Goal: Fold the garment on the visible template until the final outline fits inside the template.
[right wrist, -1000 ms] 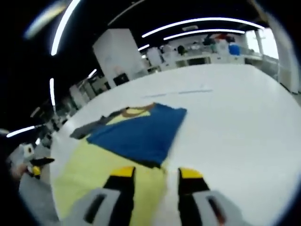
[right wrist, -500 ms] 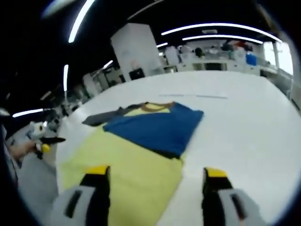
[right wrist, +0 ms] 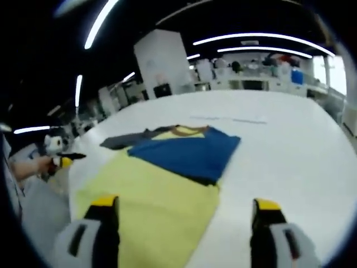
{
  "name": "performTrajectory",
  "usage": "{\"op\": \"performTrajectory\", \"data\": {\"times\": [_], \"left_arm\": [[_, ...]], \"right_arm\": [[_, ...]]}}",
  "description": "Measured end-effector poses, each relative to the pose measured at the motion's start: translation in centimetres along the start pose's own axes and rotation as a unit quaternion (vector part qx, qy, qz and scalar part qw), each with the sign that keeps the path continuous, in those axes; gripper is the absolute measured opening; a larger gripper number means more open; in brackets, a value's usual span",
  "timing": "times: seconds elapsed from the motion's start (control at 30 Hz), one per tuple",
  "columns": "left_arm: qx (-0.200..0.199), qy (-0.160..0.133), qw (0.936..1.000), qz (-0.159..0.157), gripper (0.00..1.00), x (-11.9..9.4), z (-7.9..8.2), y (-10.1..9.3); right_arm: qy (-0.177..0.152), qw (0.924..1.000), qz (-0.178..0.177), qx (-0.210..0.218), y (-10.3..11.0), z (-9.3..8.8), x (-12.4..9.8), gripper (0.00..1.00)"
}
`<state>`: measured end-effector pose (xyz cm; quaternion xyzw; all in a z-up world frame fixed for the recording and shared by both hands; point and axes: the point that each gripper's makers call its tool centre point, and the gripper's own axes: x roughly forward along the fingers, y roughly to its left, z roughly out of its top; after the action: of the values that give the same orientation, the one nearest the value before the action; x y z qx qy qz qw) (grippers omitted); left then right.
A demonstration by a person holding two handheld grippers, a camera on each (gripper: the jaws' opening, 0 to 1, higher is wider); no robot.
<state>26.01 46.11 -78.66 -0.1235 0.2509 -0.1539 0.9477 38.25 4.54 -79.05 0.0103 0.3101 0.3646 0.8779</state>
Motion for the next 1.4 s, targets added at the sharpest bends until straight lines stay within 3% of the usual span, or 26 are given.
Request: {"op": "performTrajectory", "data": {"times": [0.17, 0.2, 0.3, 0.47, 0.6, 0.7, 1.0, 1.4], "left_arm": [[0.000, -0.003, 0.9991, 0.042, 0.76, 0.6, 1.0, 4.9], [-0.004, -0.002, 0.9980, 0.062, 0.76, 0.6, 1.2, 6.2], [-0.011, -0.019, 0.9959, 0.088, 0.76, 0.6, 2.4, 8.6], [-0.037, -0.029, 0.9872, 0.152, 0.74, 0.2, 3.0, 13.0], [-0.044, -0.024, 0.9832, 0.176, 0.70, 0.4, 2.8, 15.1], [-0.049, -0.025, 0.9793, 0.195, 0.68, 0.9, 3.3, 18.3], [-0.058, -0.016, 0.9700, 0.235, 0.54, 2.0, 3.6, 21.9], [-0.049, 0.001, 0.9635, 0.263, 0.35, 1.9, 3.5, 22.6]], "right_arm": [[-0.002, 1.0000, -0.002, 0.006, 0.5, -0.5, -0.8, 0.98], [-0.003, 1.0000, -0.002, 0.007, 0.6, -0.6, -0.9, 0.98], [-0.005, 0.9999, -0.001, 0.010, 1.3, -1.0, -1.5, 0.98], [-0.005, 0.9999, -0.001, 0.010, 1.9, -1.3, -2.2, 0.97], [-0.010, 0.9999, -0.003, 0.013, 2.3, -1.2, -3.0, 0.97], [-0.011, 0.9998, -0.007, 0.017, 2.1, -1.3, -3.4, 0.97], [-0.013, 0.9994, -0.018, 0.026, 2.2, -1.4, -4.6, 0.96], [-0.013, 0.9989, -0.028, 0.037, 1.5, -1.7, -5.2, 0.93]]}}
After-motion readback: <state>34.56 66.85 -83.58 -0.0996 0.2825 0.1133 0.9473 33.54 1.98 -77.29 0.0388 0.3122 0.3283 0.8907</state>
